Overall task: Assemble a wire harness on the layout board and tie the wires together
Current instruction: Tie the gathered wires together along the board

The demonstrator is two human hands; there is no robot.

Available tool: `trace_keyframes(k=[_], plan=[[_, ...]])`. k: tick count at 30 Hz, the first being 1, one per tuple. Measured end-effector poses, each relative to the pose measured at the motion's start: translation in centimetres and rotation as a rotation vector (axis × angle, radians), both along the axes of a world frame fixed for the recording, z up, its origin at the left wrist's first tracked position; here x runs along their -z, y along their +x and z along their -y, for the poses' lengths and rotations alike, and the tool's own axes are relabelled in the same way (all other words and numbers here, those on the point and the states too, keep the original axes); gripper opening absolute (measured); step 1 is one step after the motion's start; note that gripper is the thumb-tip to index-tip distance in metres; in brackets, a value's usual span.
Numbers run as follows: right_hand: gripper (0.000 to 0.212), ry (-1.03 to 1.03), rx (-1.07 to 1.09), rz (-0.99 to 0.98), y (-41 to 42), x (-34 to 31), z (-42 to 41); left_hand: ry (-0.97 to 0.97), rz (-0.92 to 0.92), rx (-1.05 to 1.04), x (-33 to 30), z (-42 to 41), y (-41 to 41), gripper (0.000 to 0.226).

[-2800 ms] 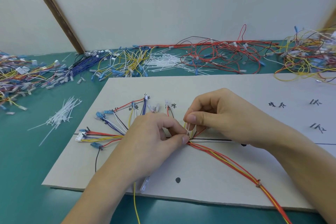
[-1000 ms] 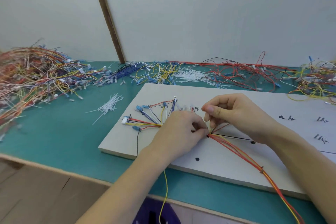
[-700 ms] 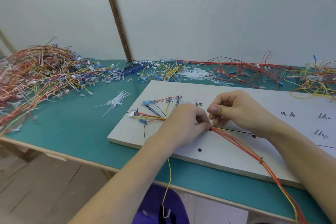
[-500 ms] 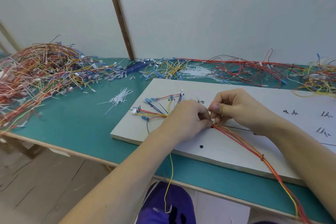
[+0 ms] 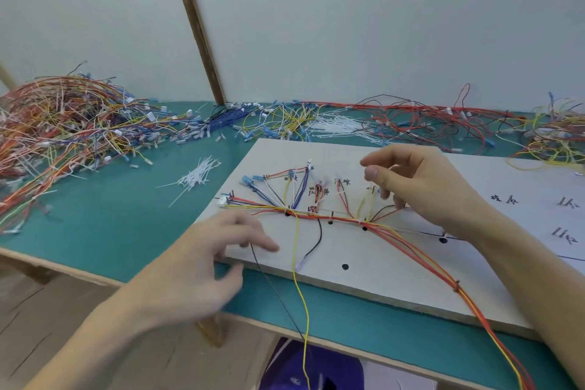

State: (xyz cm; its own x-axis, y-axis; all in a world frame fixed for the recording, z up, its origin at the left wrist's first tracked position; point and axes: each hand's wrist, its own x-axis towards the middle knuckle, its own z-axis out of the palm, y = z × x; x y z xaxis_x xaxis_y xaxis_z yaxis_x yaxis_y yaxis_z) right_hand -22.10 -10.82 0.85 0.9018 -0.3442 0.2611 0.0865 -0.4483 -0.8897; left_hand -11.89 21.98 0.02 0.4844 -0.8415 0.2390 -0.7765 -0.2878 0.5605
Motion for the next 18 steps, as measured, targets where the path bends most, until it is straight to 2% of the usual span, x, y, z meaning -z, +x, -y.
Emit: trace_keyframes(k=[2,4,9,12,18], plan=[[0.008,-0.106,0.03,0.037,-0.1,-1.0,-0.1,0.069,0.176,0.049,1.2,-0.5,-0.6,0.052],[0.01,-0.122,0.015,0.049,-0.1,-2.1,-0.2,0.096,0.38,0.117,1.7,0.3,-0.9,0.051],[0.011,-0.169,-0.019,-0.133,-0.3,-3.7,0.3,0.059,0.655,0.308,1.5,3.0,-0.9,0.028],[0.011,-0.202,0.077,-0.196,0.4,-4.0,1.9,-0.009,0.703,0.328,2.1,3.9,-0.4,0.021],[0.018,-0.226,0.214,-0.231,6.9,-3.8,5.2,-0.284,0.579,0.241,4.5,4.0,-0.2,0.017]])
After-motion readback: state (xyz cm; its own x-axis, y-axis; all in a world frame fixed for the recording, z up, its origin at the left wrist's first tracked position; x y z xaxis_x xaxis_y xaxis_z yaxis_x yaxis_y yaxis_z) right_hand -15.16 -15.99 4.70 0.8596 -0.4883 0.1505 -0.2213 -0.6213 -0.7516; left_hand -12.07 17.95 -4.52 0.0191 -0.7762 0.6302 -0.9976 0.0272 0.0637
